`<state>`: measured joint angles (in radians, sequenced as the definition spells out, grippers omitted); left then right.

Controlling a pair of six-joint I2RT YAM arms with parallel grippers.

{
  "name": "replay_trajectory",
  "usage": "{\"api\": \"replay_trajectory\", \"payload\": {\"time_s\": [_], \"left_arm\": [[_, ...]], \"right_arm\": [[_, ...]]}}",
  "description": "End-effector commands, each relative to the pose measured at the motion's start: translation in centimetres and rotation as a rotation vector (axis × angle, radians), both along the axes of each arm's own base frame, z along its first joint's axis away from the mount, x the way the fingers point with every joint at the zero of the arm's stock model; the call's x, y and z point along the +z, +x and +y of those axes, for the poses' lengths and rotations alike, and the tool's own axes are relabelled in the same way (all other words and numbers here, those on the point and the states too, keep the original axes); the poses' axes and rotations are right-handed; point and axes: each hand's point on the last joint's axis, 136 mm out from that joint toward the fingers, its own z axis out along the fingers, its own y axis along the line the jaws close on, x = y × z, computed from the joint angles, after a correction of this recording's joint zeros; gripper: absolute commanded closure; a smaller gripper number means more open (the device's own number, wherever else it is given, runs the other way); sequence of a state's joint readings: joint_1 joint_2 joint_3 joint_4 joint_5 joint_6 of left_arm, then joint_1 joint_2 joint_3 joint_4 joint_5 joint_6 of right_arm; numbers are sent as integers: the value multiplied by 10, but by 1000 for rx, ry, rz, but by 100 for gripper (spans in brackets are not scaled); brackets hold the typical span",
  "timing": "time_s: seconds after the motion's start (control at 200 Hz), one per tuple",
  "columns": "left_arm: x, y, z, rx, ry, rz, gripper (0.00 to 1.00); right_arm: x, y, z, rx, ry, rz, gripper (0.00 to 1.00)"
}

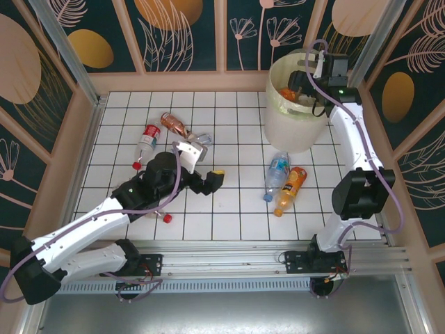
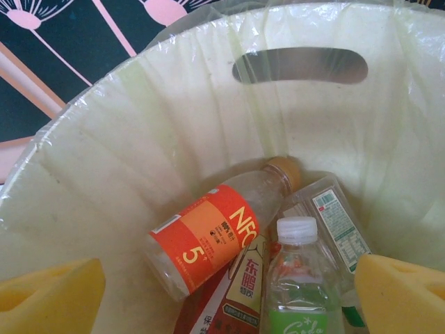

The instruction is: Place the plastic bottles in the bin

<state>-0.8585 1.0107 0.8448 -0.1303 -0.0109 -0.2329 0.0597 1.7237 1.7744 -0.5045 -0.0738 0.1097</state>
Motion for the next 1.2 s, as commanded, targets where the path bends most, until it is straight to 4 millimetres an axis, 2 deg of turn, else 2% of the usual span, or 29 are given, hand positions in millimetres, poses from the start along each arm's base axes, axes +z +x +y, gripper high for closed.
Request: {"api": "replay_trajectory", "payload": {"time_s": [0.0,0.225,0.335,0.395,0.41,0.475,0.59,0.706,0.811,0.966,1.006,1.036,1.191], "left_arm": [[-3,7,9,62,49,-4,1],[-5,32,23,162,140,-22,2],[-20,55,32,197,179,35,1],[-36,64,38,211,222,63,1],[-29,68,38,215,221,52,2],[-35,84,45,251,275,63,1],[-59,106,58,281,394,127,3],[-87,120,68,271,495,209,3],[-118,127,79,246,587,305,3],[-155,137,102,245,695,406,3],[-158,139,108,245,704,417,1],[-173,138,110,226,729,453,1],[-190,138,119,213,758,503,1]], "right_arm": [[34,-11,3,19,25,-99,7],[64,-50,13,77,67,-244,8],[69,-79,25,147,107,-315,8],[69,-96,35,196,136,-336,8],[70,-101,38,212,145,-343,8],[64,-120,52,276,184,-338,9],[51,-152,81,409,234,-324,8],[36,-185,114,558,257,-286,8],[19,-206,133,640,272,-239,8],[-5,-216,135,631,300,-193,8],[-10,-217,134,629,302,-183,8],[-15,-217,134,625,302,-172,8],[-28,-215,129,589,281,-131,8]]}}
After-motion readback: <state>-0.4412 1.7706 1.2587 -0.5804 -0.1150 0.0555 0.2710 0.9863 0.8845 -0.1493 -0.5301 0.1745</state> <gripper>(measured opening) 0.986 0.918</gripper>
